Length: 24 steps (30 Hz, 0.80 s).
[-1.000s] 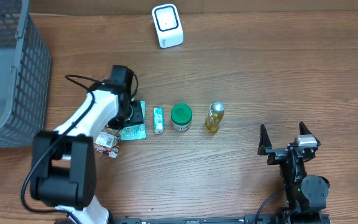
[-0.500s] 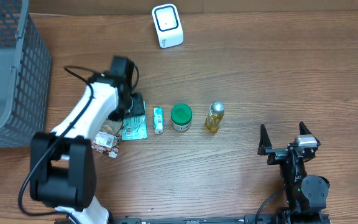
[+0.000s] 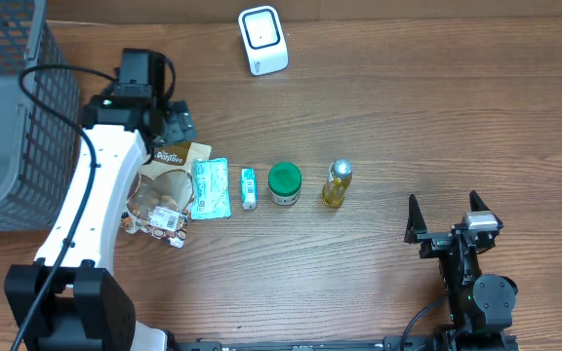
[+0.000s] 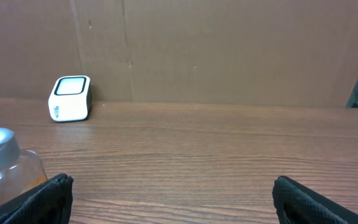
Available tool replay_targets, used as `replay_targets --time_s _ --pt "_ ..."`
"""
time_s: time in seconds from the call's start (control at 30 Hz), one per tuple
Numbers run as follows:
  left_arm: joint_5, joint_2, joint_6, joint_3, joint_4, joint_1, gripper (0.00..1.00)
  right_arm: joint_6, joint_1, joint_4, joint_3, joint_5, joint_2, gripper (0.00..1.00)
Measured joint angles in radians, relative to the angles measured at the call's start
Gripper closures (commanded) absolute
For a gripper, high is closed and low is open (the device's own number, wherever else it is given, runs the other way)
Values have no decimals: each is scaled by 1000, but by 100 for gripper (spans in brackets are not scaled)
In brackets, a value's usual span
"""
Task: Scan the item barcode
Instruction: 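Release the wipes pack and raise the left gripper over the PanTree bag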
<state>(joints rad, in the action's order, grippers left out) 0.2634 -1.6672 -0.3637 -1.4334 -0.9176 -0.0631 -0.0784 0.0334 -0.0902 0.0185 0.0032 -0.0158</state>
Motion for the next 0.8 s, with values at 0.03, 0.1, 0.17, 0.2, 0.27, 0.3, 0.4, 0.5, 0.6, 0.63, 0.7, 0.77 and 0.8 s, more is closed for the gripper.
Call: replay_targets --time_s 0.03,0.1,0.17,0.2,0.27,0.3,0.4,0.5,0.6,0.63,0.7,0.77,0.8 --pt "10 0 0 0 0 3 0 0 0 0 0 0 0 0" --pt "22 0 0 0 0 4 0 0 0 0 0 0 0 0" --pt "27 0 0 0 0 4 0 0 0 0 0 0 0 0" --pt "29 0 0 0 0 4 0 0 0 1 0 0 0 0" --pt "32 0 0 0 0 4 0 0 0 0 0 0 0 0" --pt "33 0 0 0 0 4 1 0 0 0 0 0 0 0" --pt "37 0 0 0 0 4 0 0 0 0 0 0 0 0" --pt "37 0 0 0 0 4 0 0 0 0 0 0 0 0" --pt "37 0 0 0 0 4 0 0 0 0 0 0 0 0" --pt "37 0 0 0 0 4 0 0 0 1 0 0 0 0" --pt "37 0 0 0 0 4 1 0 0 0 0 0 0 0" --pt "37 0 0 0 0 4 0 0 0 0 0 0 0 0" --pt "37 0 0 0 0 4 0 0 0 0 0 0 0 0"
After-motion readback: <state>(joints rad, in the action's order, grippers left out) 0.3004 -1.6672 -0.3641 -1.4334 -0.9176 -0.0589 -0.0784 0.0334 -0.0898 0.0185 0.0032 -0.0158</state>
